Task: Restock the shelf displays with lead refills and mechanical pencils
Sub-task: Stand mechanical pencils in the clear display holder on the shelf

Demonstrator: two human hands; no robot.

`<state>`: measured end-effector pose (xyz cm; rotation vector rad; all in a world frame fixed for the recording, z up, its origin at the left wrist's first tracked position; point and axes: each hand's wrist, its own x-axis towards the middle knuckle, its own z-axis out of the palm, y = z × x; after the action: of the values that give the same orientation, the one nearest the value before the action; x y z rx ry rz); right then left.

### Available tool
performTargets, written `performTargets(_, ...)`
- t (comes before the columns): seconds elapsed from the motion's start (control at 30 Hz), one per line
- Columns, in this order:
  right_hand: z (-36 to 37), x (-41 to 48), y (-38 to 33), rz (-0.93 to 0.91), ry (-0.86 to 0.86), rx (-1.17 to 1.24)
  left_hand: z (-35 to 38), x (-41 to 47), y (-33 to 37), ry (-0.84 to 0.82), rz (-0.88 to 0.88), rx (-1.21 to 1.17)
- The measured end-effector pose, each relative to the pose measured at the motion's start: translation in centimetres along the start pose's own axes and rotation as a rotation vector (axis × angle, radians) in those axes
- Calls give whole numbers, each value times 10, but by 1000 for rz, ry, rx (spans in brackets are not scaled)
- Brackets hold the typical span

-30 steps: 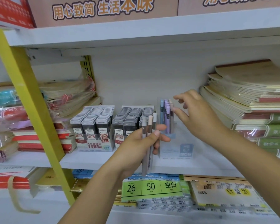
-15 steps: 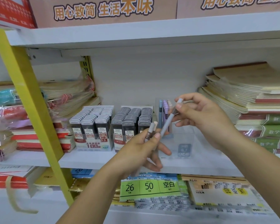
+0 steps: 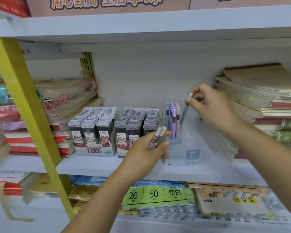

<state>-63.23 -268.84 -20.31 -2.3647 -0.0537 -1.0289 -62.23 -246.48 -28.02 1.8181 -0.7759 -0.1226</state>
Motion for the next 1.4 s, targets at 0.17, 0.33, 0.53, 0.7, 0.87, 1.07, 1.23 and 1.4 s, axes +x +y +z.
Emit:
performTargets(0.17, 11, -2, 12, 16, -49, -51, -2, 0, -2, -25, -6, -60)
performTargets(0.33, 10, -4, 10, -39, -63, -89, -3, 1, -4, -38, -7, -117)
performTargets(0.53, 15, 5, 16, -64, -62, -145, -4, 2, -3, -39, -17, -149)
performTargets(0.7, 20, 10, 21, -82, -20, -334, -7, -1, -3, -152, -80, -342)
performTargets(0.87, 18, 9, 12, 7, -101, -320, -7, -2, 0, -187, -68, -472)
performTargets(1.07, -2, -40, -32, -30, -64, 82, -7, -3, 10, -242, -23, -522)
performTargets(1.23, -1, -64, -57, 198, -312, 615, 0, -5, 18, -313, -32, -501)
performTargets(1.4, -11, -60, -50, 271, -142, 782, -7, -11, 15, -313, -68, -436)
